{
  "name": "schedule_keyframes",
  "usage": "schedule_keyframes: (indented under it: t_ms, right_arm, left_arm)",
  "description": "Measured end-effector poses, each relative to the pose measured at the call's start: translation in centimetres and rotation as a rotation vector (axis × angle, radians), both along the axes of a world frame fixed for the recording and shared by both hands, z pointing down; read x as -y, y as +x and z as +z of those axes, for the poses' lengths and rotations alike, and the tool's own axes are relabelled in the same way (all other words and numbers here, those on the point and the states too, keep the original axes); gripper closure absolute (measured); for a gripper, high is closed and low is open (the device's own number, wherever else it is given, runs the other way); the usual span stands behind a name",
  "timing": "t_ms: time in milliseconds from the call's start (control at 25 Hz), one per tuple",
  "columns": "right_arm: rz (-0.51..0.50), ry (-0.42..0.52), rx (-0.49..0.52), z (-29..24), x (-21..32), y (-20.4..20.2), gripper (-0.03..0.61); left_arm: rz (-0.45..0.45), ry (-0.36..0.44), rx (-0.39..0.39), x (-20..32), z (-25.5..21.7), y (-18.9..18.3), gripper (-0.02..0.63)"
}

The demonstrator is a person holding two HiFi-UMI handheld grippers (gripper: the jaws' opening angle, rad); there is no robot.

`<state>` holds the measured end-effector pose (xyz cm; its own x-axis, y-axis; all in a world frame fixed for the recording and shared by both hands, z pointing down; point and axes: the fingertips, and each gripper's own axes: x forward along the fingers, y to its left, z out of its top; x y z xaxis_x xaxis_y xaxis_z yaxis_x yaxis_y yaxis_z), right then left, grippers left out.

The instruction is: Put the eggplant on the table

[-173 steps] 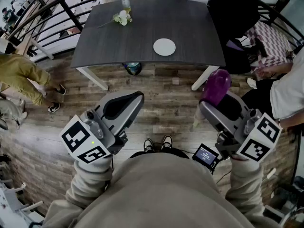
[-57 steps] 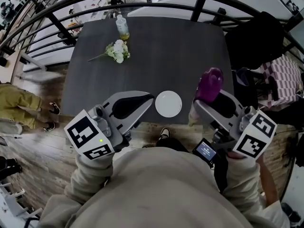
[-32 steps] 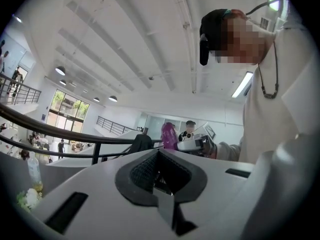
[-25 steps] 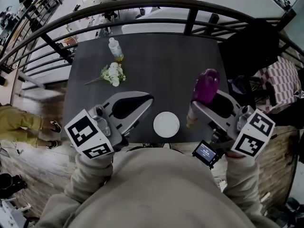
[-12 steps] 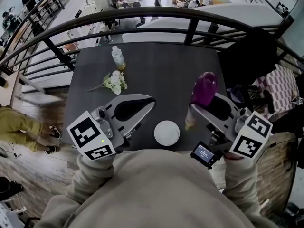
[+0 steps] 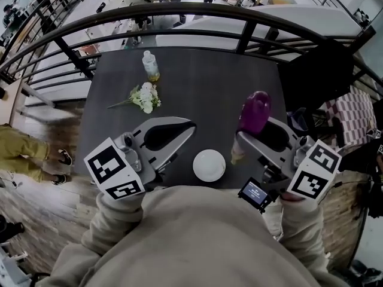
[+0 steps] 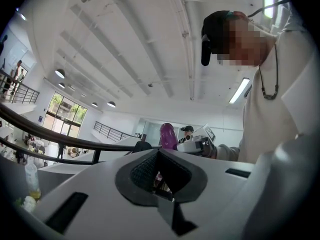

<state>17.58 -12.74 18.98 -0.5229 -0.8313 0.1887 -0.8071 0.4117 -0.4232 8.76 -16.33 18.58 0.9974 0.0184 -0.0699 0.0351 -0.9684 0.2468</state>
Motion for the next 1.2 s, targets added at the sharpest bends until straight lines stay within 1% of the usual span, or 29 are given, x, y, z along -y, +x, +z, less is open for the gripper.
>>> schedule_keyframes:
  t_ms: [120, 240, 400, 640, 760, 880, 1080, 1200]
  right_arm:
    - [-0.009, -0.037, -0.007, 1.0, 0.7, 0.0, 0.368]
    - [-0.030, -0.085, -0.016, 2.3, 1.2, 0.1, 0.367]
    - [-0.039, -0.149, -0.007, 4.4, 1.7, 0.2, 0.368]
    - [-0.052, -0.220, -0.003, 6.6, 1.2, 0.2, 0.368]
    - [-0.067, -0.266, 0.005, 9.1, 0.8, -0.3, 0.367]
    - [-0.090, -0.314, 0.010, 11.5, 0.7, -0.7, 0.368]
    - [-0.120, -0.374, 0.008, 14.3, 0.5, -0.8, 0.368]
    - [-0.128, -0.397, 0.020, 15.3, 0.3, -0.8, 0.367]
  left_arm:
    - [-0.007, -0.028, -0.001, 0.6, 1.0, -0.1, 0.609]
    - [-0.012, -0.074, 0.002, 0.9, 2.2, 0.1, 0.609]
    - [-0.012, -0.122, 0.016, 1.1, 3.9, 0.2, 0.609]
    - [-0.011, -0.192, 0.039, -0.4, 5.7, 0.1, 0.609]
    - [-0.032, -0.222, 0.046, -0.8, 7.4, -0.7, 0.609]
    - [-0.054, -0.241, 0.052, -0.9, 8.3, -1.4, 0.609]
    - [-0.018, -0.235, 0.043, -2.7, 7.6, -1.7, 0.609]
    - [-0.043, -0.261, 0.056, -3.3, 8.0, -2.0, 0.609]
